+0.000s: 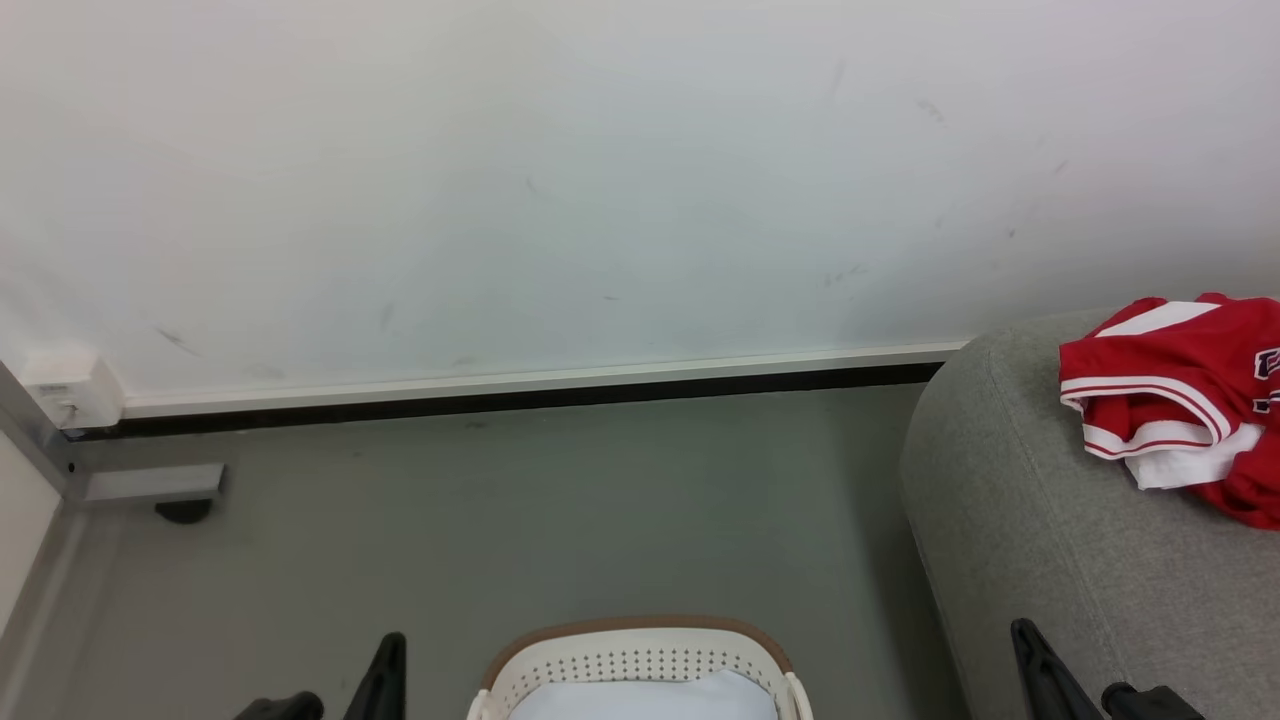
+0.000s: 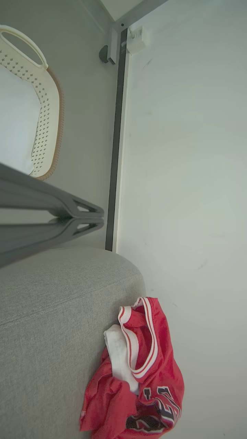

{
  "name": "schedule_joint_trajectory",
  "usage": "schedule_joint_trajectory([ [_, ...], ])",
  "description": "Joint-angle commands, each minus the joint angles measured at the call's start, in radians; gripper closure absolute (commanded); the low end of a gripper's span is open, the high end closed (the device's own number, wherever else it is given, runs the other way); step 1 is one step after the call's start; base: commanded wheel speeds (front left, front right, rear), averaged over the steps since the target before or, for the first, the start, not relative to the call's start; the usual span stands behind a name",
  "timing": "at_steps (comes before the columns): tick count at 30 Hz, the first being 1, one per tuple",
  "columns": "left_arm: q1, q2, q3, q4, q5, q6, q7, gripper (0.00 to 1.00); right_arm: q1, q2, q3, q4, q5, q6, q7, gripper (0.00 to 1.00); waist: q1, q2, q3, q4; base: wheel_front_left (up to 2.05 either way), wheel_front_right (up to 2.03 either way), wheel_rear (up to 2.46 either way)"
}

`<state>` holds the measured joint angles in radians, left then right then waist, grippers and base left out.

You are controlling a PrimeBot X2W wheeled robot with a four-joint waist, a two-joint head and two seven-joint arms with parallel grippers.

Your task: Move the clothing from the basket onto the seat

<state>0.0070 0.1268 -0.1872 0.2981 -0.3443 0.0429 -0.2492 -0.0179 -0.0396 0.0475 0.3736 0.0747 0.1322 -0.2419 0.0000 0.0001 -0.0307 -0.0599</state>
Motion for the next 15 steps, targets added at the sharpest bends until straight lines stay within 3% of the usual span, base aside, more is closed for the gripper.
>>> schedule_joint_trajectory([
  [1, -0.02, 0.002, 0.018, -0.012, -0.044, -0.007, 0.011, 1.0, -0.021, -0.006, -0.013, -0.014, 0.053, 0.0, 0.012, 1.0, 0.0, -0.0001, 0.0, 0.001, 0.0, 0.0, 0.0],
  [15, -0.039, -0.013, 0.071, -0.033, -0.275, -0.028, 0.076, 1.0, -0.037, -0.007, -0.039, -0.039, 0.334, 0.0, 0.074, 1.0, 0.0, -0.0001, 0.004, 0.008, 0.0, 0.0, 0.0],
])
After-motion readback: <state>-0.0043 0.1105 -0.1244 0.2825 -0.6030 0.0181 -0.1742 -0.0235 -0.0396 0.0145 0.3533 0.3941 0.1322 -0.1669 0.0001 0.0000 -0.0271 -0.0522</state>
